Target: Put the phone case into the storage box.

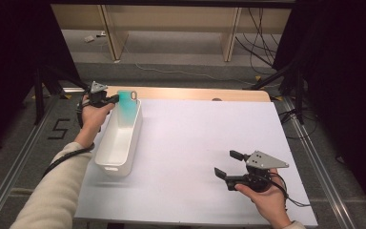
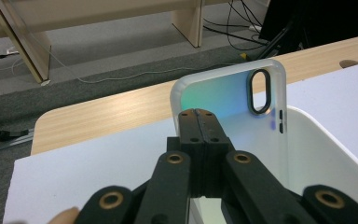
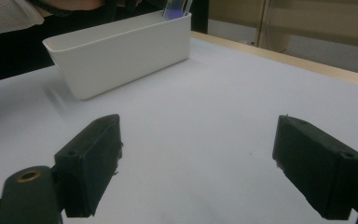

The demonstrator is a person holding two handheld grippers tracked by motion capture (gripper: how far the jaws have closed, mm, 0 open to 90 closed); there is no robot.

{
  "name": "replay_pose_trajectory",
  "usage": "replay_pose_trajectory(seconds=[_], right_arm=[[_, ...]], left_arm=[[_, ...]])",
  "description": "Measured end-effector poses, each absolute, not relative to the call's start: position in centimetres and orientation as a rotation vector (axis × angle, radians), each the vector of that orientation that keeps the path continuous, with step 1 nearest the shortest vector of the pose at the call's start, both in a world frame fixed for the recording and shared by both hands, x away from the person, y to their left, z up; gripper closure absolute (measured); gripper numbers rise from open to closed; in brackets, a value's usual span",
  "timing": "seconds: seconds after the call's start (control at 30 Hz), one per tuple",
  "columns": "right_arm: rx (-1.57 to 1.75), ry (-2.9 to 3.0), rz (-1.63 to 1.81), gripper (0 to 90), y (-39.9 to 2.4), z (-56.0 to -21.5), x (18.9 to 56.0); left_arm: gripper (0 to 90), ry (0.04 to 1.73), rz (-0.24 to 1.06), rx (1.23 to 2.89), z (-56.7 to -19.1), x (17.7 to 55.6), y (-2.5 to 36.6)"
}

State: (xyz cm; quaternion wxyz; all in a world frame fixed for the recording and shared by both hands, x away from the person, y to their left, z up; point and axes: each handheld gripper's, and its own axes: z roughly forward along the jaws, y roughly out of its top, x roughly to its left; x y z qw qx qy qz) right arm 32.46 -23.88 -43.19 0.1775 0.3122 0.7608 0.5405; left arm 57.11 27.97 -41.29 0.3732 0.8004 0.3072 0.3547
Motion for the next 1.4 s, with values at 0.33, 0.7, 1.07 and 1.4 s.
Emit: replay_pose_trajectory(seconds=[0.33, 0.7, 1.07, 1.4], right_arm=[[0.888, 2.151, 1.531, 16.7, -23.9, -43.2, 32.5], [0.863, 2.142, 1.526, 16.9, -23.8, -43.2, 32.6], [0.893, 2.140, 1.558, 16.9, -23.7, -43.2, 32.5], [0.892, 2.140, 1.556, 16.8, -23.7, -43.2, 32.5]], left_arm=[[86.9, 0.778, 0.904, 2.005, -40.5, 56.0, 27.9], [74.1, 0.793, 0.890, 1.933, -39.4, 53.4, 28.2], [49.4, 0.781, 0.868, 1.889, -38.6, 51.9, 28.0], [28.1, 0.788, 0.856, 1.833, -37.8, 50.0, 27.1]])
